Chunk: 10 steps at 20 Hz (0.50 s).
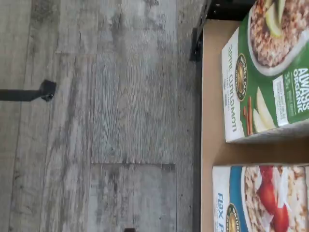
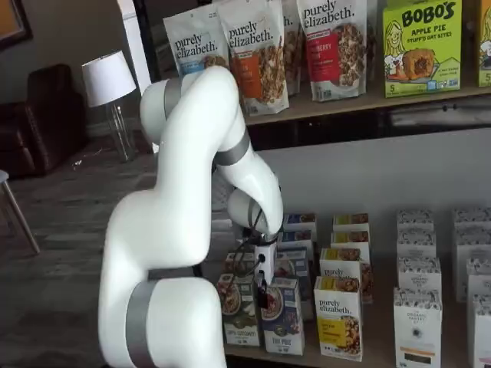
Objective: Pick up the blue and white box that is on the bottom shelf, the second box from the left
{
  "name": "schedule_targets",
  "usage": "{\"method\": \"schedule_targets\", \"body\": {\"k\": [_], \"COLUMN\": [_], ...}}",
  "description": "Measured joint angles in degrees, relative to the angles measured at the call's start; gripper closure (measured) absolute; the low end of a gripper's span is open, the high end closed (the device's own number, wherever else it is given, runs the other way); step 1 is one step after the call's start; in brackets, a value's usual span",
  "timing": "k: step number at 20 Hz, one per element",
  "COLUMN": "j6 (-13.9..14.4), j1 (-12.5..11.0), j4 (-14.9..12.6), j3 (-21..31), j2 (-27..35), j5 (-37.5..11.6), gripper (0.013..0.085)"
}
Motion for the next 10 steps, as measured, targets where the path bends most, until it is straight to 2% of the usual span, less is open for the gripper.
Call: {"method": "schedule_targets", "body": {"k": [2, 6, 10], "j6": [-2.5, -3.6, -7.1], "j1": [-0.1, -0.5, -0.5], "j4": [2.7, 3.7, 7.6], "j3": [0.6, 2.1, 3.4], "j2": [-1.0, -3.3, -4.6], "j5": [0.4, 1.2, -0.2], "gripper": [0.013, 0.013, 0.013]}}
